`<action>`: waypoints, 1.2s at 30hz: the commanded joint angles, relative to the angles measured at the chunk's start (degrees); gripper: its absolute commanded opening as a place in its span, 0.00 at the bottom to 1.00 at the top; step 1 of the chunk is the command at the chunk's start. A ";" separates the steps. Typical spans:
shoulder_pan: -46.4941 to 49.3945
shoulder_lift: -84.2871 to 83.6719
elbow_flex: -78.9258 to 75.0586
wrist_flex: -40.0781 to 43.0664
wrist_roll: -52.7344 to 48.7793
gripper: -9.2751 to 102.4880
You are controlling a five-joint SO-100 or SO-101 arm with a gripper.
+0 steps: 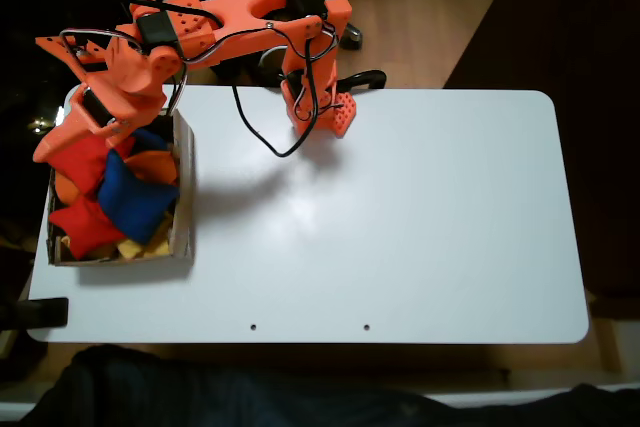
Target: Grasp a bag and put it in the box.
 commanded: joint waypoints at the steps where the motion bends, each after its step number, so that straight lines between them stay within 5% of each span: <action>1: -0.62 3.87 0.79 -0.88 1.05 0.76; 17: -7.47 21.01 5.19 1.58 7.21 0.76; 36: -29.71 35.68 5.45 8.09 11.78 0.76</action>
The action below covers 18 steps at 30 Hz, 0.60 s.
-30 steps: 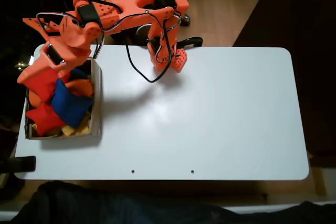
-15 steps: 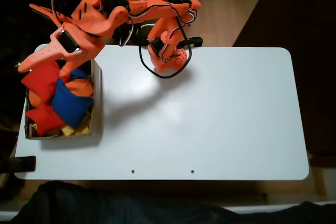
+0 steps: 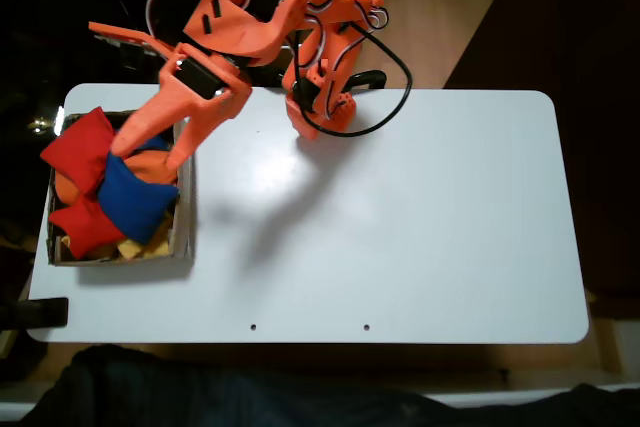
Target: Grasp a bag and put it in the box.
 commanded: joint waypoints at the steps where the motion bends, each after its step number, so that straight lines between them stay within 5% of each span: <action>1: -3.78 2.20 -0.18 0.18 1.58 0.76; 12: -17.58 7.56 3.16 -0.26 7.91 0.76; 18: -22.76 9.93 4.13 -2.37 11.78 0.67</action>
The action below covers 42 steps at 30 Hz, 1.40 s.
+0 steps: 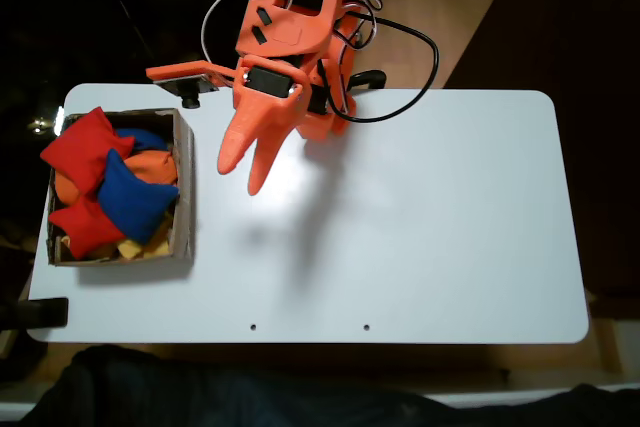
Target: Grasp a bag and put it in the box.
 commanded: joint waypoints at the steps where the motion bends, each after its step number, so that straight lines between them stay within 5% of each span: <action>1: -2.81 1.67 0.00 -1.23 1.58 0.67; 14: -15.38 7.56 9.84 1.67 2.99 0.60; 18: -18.02 9.05 12.74 1.67 2.81 0.41; 21: -19.34 10.37 15.12 1.67 2.90 0.38; 24: -20.57 12.04 17.23 1.41 2.90 0.23; 30: -22.41 16.26 22.76 1.93 5.01 0.08; 42: -21.09 22.41 31.64 8.35 8.26 0.08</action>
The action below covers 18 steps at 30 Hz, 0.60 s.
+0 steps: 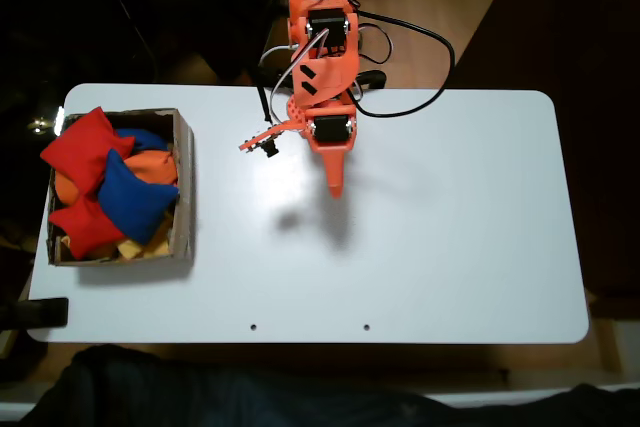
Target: Grasp a bag and put it in the box.
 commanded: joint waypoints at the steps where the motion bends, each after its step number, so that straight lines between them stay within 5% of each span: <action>1: 0.97 1.58 1.67 0.62 0.35 0.08; 18: 2.90 10.37 10.28 1.49 -5.80 0.08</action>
